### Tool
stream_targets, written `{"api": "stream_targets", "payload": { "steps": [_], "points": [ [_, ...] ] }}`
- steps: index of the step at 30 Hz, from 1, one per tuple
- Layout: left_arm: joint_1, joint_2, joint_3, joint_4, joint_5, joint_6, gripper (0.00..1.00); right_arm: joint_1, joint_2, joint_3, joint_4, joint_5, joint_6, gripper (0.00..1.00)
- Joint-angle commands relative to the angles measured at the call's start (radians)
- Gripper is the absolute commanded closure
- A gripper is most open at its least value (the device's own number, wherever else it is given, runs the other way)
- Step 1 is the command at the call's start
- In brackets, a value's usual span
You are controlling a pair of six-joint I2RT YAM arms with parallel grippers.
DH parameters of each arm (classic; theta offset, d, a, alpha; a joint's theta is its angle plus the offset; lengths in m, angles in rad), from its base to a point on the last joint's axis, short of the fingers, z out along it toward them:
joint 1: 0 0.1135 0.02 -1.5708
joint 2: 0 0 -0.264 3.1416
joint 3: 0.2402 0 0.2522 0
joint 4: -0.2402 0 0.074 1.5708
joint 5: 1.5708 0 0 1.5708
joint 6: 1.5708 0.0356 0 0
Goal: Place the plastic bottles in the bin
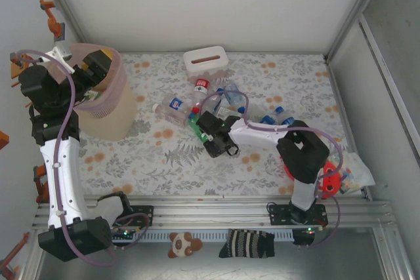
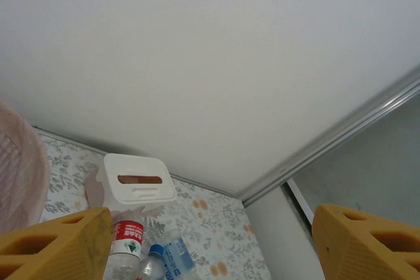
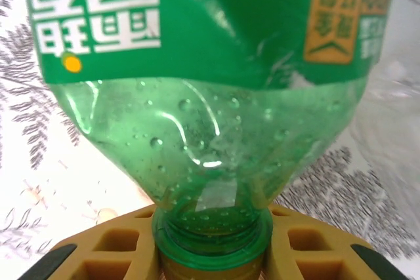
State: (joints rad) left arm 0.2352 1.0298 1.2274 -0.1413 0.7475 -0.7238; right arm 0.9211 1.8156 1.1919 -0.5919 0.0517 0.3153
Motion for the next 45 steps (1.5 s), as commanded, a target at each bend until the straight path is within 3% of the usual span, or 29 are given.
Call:
{"api": "stream_targets", "payload": {
  "steps": [1,11,23,34,42,45],
  "points": [
    [-0.014,-0.019,0.012,0.042,0.033,0.028,0.21,0.007,-0.103,-0.007,-0.026,0.03,0.02,0.78],
    [-0.149,0.003,0.027,0.047,0.045,0.115,0.21,0.005,-0.336,0.028,-0.007,-0.002,-0.008,0.79],
    [-0.388,0.033,0.029,0.109,0.056,0.187,0.09,0.005,-0.564,0.082,0.132,-0.013,-0.054,0.79],
    [-0.665,0.135,0.057,0.183,0.049,0.254,0.03,0.006,-0.653,0.106,0.211,-0.101,-0.048,0.78],
    [-0.787,0.223,0.112,0.22,0.056,0.28,0.04,0.005,-0.662,0.103,0.225,-0.141,-0.036,0.78],
    [-0.814,0.246,0.131,0.219,0.056,0.295,0.09,0.005,-0.665,0.101,0.23,-0.147,-0.028,0.78]
  ]
}}
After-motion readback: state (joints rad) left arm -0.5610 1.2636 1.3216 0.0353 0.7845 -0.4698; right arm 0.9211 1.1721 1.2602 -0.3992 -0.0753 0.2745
